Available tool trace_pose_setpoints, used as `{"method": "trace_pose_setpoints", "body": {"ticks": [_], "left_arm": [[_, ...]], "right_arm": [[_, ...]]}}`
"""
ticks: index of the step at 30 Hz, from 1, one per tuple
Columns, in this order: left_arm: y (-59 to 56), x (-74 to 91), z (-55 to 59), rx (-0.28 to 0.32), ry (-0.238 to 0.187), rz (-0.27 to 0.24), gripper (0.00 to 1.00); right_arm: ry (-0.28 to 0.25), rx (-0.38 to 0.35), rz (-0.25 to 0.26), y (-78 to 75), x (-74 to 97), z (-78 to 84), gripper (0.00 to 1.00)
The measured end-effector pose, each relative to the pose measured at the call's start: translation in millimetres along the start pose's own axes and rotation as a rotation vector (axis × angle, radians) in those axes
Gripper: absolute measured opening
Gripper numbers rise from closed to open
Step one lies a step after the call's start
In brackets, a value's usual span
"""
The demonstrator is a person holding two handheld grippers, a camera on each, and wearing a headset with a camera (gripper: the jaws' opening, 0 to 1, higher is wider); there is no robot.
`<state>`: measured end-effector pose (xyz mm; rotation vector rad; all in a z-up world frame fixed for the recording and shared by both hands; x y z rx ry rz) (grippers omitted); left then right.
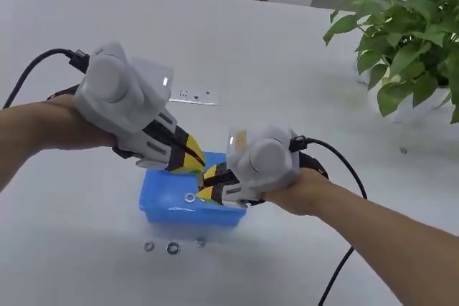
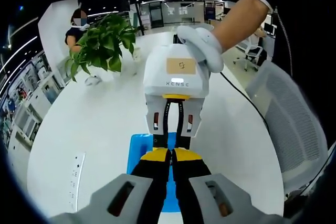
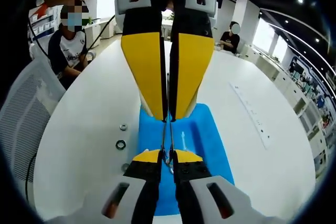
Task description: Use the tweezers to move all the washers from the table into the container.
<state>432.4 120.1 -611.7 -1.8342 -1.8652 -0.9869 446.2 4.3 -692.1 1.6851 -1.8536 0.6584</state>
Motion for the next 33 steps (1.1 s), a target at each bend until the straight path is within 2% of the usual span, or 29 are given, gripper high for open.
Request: {"method": "trace_pose_setpoints", "body": {"ticks": [16, 33], "left_arm": [[6.0, -11.7, 20.5, 0.031, 0.009, 0.013, 0.06], [6.4, -11.6, 25.0, 0.034, 0.017, 0.014, 0.06]], "right_arm": [[0.012, -0.017, -0.036, -10.0, -19.1, 11.0, 0.10], [0.017, -0.011, -0.046, -11.8, -23.6, 11.0, 0.11]]}}
Point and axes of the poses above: the centre of the closed fingertips' face, and the gripper's own axes: x roughly backward along the fingers, y roughly to its left, z roughly out of its underside, the point moved 10 cm from there along x, roughly backward along the fingers, and after that the axes turned 11 degrees about -x, right-handed, at the moved point
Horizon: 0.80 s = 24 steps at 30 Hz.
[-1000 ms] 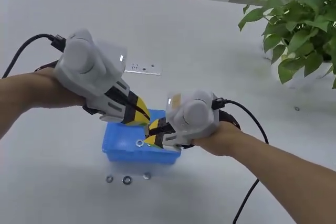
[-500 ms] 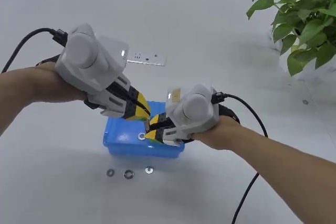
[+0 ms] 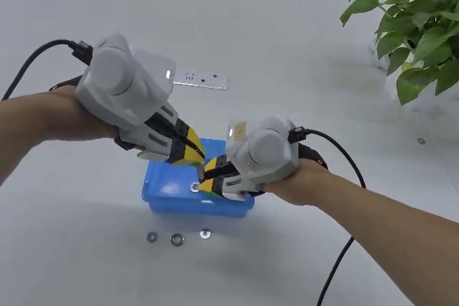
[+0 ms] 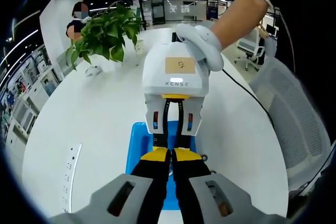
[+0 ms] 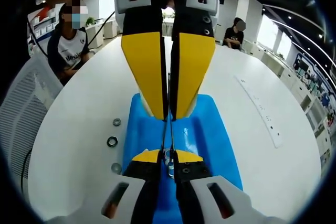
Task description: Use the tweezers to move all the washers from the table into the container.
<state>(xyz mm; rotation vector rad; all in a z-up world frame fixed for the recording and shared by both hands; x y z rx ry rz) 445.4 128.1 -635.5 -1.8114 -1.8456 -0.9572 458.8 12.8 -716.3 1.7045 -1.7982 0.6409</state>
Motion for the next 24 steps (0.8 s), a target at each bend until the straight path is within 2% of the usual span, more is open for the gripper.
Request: {"method": "trace_pose_setpoints", "body": {"ticks": [12, 24], "left_arm": [[-2.8, 5.2, -7.2, -0.007, 0.000, -0.009, 0.06], [-9.1, 17.1, -21.7, -0.028, 0.001, -0.023, 0.06]], "right_arm": [[-0.004, 0.008, 0.009, 3.9, 6.8, -4.9, 0.11], [-0.010, 0.029, 0.032, 12.1, 20.1, -15.4, 0.11]]}}
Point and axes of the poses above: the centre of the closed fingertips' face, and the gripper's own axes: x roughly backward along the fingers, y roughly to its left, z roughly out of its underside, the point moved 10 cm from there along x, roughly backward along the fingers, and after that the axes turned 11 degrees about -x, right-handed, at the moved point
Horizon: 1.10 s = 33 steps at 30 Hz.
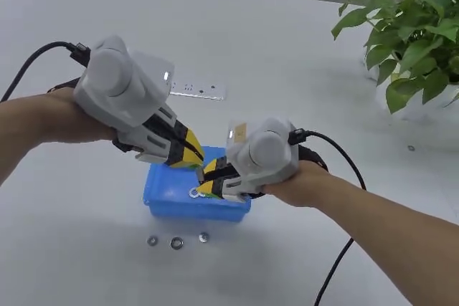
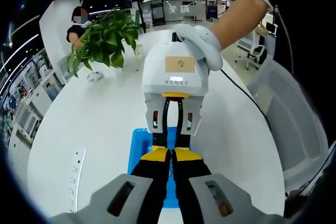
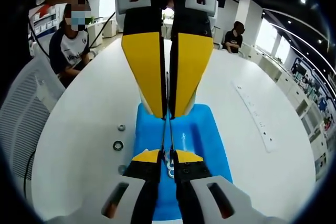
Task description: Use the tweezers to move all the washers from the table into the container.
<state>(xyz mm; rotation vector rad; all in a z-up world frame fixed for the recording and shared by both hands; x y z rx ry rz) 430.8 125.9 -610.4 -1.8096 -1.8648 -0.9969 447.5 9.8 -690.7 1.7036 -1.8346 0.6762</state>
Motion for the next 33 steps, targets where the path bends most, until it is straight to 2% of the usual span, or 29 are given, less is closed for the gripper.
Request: {"method": "trace_pose_setpoints", "body": {"ticks": [12, 25, 33], "left_arm": [[-8.2, 14.3, -16.8, -0.029, 0.007, -0.015, 0.06], [-28.4, 25.9, -34.7, -0.052, 0.013, -0.029, 0.06], [-42.1, 27.4, -38.9, -0.052, 0.016, -0.028, 0.06]], "right_arm": [[-0.008, 0.019, 0.024, 12.5, 14.6, -13.7, 0.11], [-0.010, 0.041, 0.042, 32.7, 28.1, -22.2, 0.11], [-0.007, 0.044, 0.040, 47.4, 30.3, -20.8, 0.11]]}}
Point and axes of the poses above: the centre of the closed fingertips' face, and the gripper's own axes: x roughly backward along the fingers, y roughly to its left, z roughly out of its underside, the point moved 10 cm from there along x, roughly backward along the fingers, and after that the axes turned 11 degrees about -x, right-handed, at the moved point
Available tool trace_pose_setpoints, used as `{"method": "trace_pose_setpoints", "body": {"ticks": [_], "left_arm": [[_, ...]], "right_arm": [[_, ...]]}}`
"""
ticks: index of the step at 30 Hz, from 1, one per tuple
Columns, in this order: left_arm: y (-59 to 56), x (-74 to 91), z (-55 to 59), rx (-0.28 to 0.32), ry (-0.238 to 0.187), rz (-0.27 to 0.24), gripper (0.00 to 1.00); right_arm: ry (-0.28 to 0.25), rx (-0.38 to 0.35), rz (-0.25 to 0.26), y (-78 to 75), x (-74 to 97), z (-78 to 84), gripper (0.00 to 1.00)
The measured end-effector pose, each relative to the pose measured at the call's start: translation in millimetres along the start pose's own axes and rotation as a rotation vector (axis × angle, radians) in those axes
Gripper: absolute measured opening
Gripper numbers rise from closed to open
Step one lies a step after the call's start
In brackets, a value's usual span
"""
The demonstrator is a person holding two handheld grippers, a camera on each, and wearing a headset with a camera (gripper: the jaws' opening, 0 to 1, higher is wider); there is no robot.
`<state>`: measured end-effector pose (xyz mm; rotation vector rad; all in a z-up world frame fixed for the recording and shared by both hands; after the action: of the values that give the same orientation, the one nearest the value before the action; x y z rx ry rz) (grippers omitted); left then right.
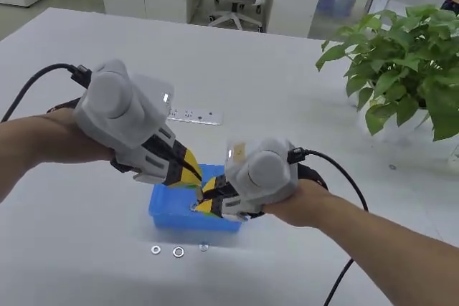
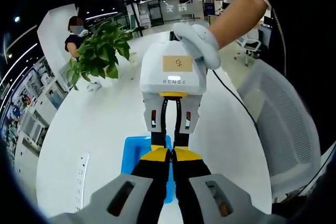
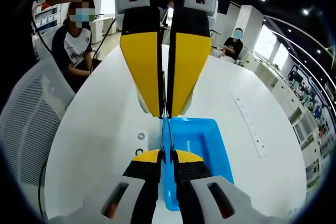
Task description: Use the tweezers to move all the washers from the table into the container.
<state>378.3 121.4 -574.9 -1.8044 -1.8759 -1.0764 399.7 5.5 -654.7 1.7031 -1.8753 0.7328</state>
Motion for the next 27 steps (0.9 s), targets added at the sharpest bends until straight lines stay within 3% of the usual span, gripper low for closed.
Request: {"method": "trace_pose_setpoints", "body": {"ticks": [10, 27], "left_arm": [[-9.7, -2.4, 0.9, 0.009, 0.001, 0.007, 0.06], [-19.8, -22.1, 13.3, 0.047, -0.004, 0.041, 0.06]], "right_arm": [[0.000, -0.005, -0.009, 9.0, -2.5, 4.2, 0.11], [0.021, -0.033, -0.044, 17.7, -15.0, 25.4, 0.11]]}}
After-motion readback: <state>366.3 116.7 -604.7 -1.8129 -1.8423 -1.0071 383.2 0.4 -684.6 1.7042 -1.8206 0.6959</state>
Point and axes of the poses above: the centre of the closed fingertips' face, and the gripper's own axes: x roughly backward along the fingers, y roughly to its left, z roughly out of its underside, the point moved 10 cm from there along x, roughly backward along the fingers, and after that the axes turned 11 degrees about -x, right-handed, at the moved point
